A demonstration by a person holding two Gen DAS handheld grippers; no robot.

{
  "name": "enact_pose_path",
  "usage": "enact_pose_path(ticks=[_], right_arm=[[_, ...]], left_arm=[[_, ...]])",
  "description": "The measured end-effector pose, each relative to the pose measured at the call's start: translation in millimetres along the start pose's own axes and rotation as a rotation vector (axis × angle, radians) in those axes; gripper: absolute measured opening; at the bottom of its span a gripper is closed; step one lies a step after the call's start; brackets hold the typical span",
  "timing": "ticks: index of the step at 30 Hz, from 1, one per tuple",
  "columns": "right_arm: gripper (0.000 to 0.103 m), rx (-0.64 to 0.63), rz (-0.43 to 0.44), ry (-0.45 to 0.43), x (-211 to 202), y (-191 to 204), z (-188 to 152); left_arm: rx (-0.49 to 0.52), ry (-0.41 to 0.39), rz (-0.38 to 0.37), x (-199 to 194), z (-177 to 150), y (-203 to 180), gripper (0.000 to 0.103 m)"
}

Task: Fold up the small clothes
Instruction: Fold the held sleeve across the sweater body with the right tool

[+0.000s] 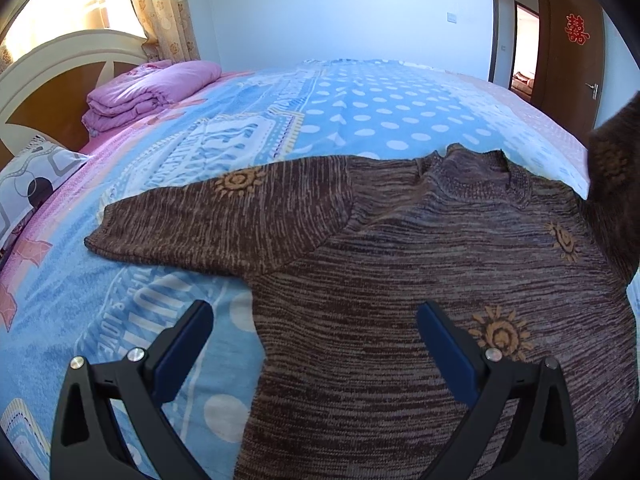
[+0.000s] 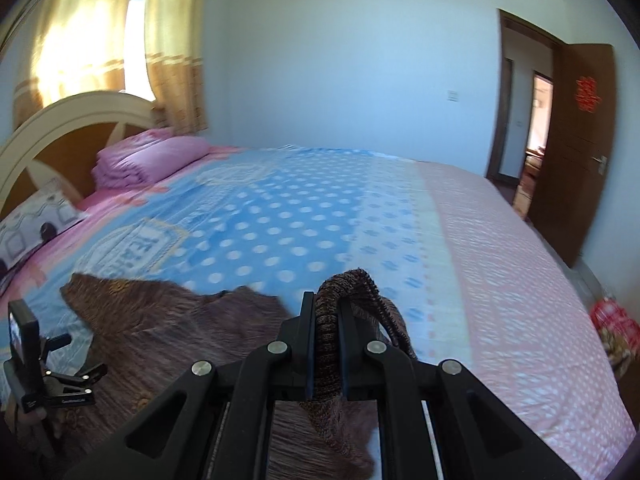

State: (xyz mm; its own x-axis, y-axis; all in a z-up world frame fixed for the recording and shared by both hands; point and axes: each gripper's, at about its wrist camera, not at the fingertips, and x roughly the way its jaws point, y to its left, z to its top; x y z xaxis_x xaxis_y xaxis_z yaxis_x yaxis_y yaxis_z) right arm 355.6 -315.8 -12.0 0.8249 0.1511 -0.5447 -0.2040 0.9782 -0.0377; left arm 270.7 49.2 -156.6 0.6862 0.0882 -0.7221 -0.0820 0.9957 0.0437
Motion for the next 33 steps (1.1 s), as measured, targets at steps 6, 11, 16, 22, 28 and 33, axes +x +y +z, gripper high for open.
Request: enact_pose_path(ticks=[6, 11, 16, 22, 28, 33], right_arm=[[0.009, -0.021, 0.144, 0.107, 60.7, 77.7, -37.4], [0.044, 0.027, 0.336, 0.233, 97.8, 109.4, -85.7], [0.065, 0.002, 0.319, 0.24, 59.5, 98.3, -117.3], [0.066, -0.026, 0.208, 0.232, 6.8, 56.5, -151.5], [0.066, 0.006, 0.163, 0.177, -14.8, 38.1, -174.3], [0.066, 0.012, 0.184, 0.173, -13.0, 38.3, -186.1]], left_arm=[[0.008, 0.041, -0.037, -3.8, -0.4, 3.8, 0.103], [0.013, 0.026, -0.052, -19.7, 4.2, 9.7, 0.103], [0.028, 0.005, -0.075, -27.0, 12.1, -3.1, 0.098], [0.144, -0.003, -0.139, -23.8, 18.6, -72.2, 0.09], [0.225, 0.041, -0.164, 4.7, 25.4, -131.1, 0.079], [0.258, 0.096, -0.183, 36.5, 23.6, -159.9, 0.074]])
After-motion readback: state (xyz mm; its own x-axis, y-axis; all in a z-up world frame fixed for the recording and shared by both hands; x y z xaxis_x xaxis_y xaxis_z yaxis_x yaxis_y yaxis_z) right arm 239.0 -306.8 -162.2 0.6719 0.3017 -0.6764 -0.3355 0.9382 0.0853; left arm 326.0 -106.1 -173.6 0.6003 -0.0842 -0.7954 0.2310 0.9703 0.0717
